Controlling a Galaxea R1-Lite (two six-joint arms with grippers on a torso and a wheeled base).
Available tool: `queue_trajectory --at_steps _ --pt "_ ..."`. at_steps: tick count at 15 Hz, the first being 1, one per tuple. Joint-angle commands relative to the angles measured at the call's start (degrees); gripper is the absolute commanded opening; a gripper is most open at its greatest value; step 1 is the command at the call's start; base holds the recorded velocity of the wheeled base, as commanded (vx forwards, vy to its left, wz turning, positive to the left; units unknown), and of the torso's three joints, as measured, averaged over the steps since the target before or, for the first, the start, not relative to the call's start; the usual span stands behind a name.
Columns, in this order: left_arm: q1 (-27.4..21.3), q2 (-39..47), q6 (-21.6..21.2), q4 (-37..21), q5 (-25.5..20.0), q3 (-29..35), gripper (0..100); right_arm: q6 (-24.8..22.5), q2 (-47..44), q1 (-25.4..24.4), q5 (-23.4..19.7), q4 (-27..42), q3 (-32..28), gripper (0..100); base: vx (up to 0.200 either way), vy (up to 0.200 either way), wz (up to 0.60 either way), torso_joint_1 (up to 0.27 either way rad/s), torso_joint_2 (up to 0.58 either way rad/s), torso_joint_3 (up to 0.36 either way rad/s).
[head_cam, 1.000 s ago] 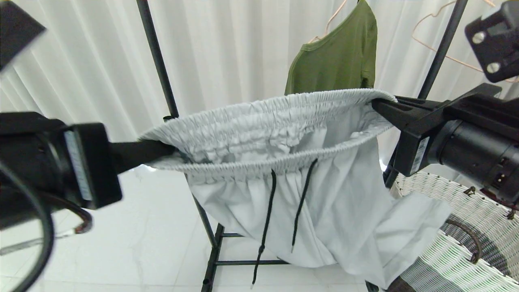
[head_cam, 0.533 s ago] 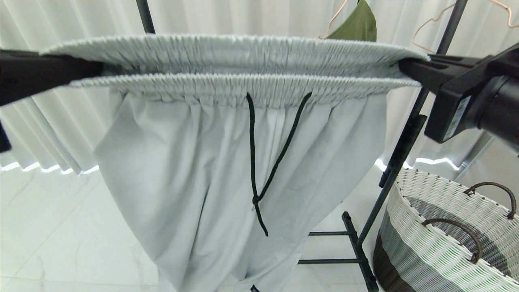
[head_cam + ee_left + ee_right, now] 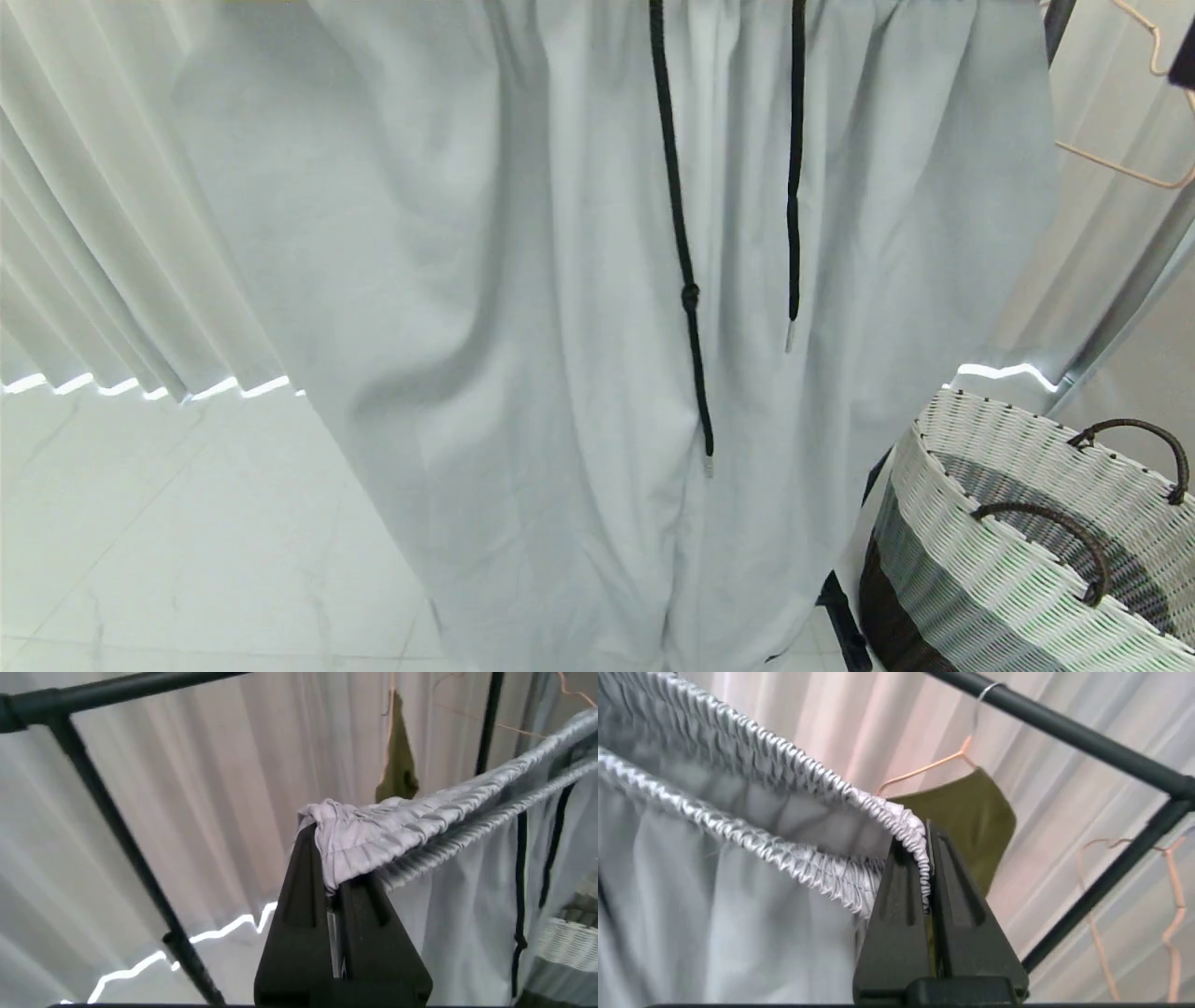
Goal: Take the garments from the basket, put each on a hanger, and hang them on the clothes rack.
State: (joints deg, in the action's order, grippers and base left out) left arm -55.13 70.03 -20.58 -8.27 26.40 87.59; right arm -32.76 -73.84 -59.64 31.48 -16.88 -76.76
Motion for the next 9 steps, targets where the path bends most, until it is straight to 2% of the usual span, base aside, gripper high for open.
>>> queue_trajectory --at_steps 1,2,4,7,9 --pt "-2.71 1.77 -0.08 0.00 0.05 -1.37 0 -0.29 1.15 -0.04 -0.01 0.62 -0.93 0 0.000 0.000 0.00 0.000 0.00 0.000" --pt "-6.75 2.91 -0.16 0.27 0.05 -0.84 0 -1.35 3.17 0.05 0.16 5.46 -2.78 0 0.000 0.000 0.00 0.000 0.00 0.000" --pt "-6.84 4.94 -0.16 0.44 -0.04 1.27 0 -1.35 7.13 0.05 0.16 14.51 -3.83 0 0.000 0.000 0.00 0.000 0.00 0.000" --pt "-2.53 9.15 -0.08 1.41 -0.13 5.75 0 -1.17 13.63 -0.83 -0.19 28.75 -4.27 0 0.000 0.000 0.00 0.000 0.00 0.000" --pt "-1.30 11.97 0.01 4.13 -0.13 7.33 0 -0.82 16.01 -5.58 -0.19 32.44 -3.83 0 0.000 0.000 0.00 0.000 0.00 0.000"
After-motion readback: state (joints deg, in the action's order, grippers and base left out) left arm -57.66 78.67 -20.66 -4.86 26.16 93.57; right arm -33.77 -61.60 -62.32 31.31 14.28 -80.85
